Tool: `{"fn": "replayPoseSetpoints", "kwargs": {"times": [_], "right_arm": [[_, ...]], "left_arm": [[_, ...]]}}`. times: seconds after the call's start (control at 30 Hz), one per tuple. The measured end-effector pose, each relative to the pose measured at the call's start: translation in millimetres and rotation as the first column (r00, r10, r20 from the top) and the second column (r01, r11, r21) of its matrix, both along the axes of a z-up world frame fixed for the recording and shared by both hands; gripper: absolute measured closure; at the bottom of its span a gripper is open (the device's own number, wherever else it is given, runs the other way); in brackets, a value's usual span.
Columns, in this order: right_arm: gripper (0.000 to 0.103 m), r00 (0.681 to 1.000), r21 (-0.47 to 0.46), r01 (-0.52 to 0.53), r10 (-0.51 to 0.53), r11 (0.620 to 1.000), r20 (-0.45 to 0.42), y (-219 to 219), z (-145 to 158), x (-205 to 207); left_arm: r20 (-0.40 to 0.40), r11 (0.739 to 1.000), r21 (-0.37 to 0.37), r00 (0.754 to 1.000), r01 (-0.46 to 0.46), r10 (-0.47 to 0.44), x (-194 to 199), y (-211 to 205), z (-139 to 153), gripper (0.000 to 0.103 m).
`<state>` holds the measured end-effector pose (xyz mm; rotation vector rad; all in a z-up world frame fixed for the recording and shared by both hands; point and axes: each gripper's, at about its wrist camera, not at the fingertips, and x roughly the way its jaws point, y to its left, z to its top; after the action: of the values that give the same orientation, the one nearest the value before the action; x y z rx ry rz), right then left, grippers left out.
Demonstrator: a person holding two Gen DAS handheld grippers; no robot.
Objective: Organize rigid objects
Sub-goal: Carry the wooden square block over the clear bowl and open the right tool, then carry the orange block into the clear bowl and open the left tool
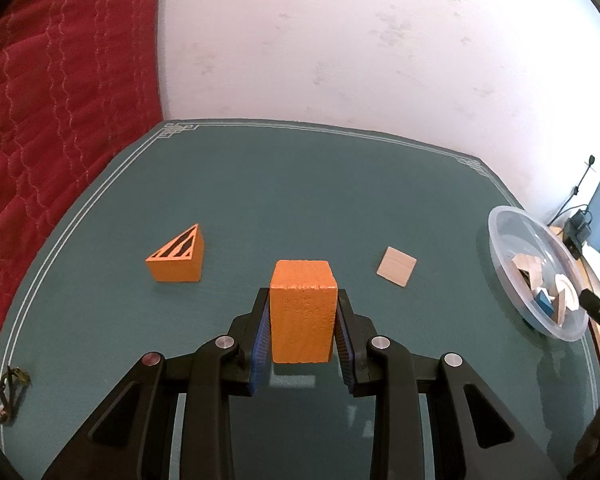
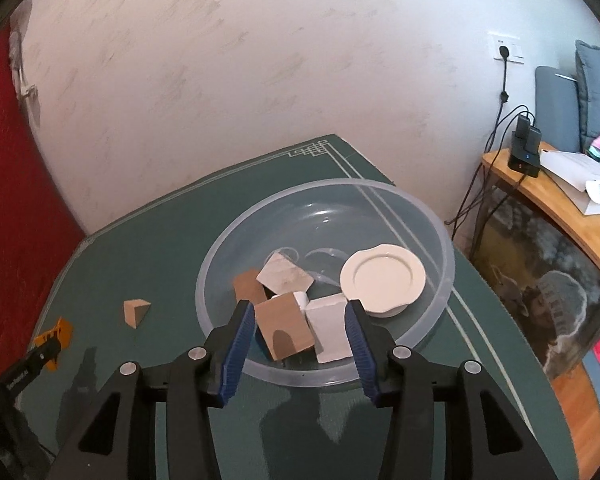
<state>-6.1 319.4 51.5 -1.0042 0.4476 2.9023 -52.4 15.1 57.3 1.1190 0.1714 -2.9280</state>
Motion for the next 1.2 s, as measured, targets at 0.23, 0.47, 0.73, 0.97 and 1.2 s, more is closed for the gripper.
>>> {"fn": "replayPoseSetpoints", "kwargs": {"times": [0.23, 0.47, 0.73, 0.97, 1.2], "right_arm": [[0.046, 0.997, 0.053, -0.058, 0.055, 0.997, 0.060, -11, -11, -12], [0.046, 0.993, 0.107, 0.092, -0.099, 0.990, 0.064, 13, -14, -11], [0.046, 0.992, 0.012, 0.127, -0.127, 0.992, -0.017, 32, -3, 6], [0.046, 0.984, -0.001, 0.163, -0.162, 0.987, -0.074, 34, 0, 12], [0.046, 0.968, 0.000, 0.224, -0.222, 0.975, -0.118, 37, 0, 22]], "left_arm": [[0.010, 1.000, -0.003, 1.000, 0.009, -0.009, -1, 4, 0, 0.072], [0.029, 0.999, -0.012, 0.999, 0.030, -0.029, -2, 12, -3, 0.073], [0.044, 0.996, -0.016, 0.995, 0.092, -0.091, -4, 34, 4, 0.072], [0.049, 0.984, -0.024, 0.983, 0.177, -0.175, -8, 70, 12, 0.073], [0.045, 0.958, -0.009, 0.958, 0.285, -0.285, -18, 117, 25, 0.072]]}}
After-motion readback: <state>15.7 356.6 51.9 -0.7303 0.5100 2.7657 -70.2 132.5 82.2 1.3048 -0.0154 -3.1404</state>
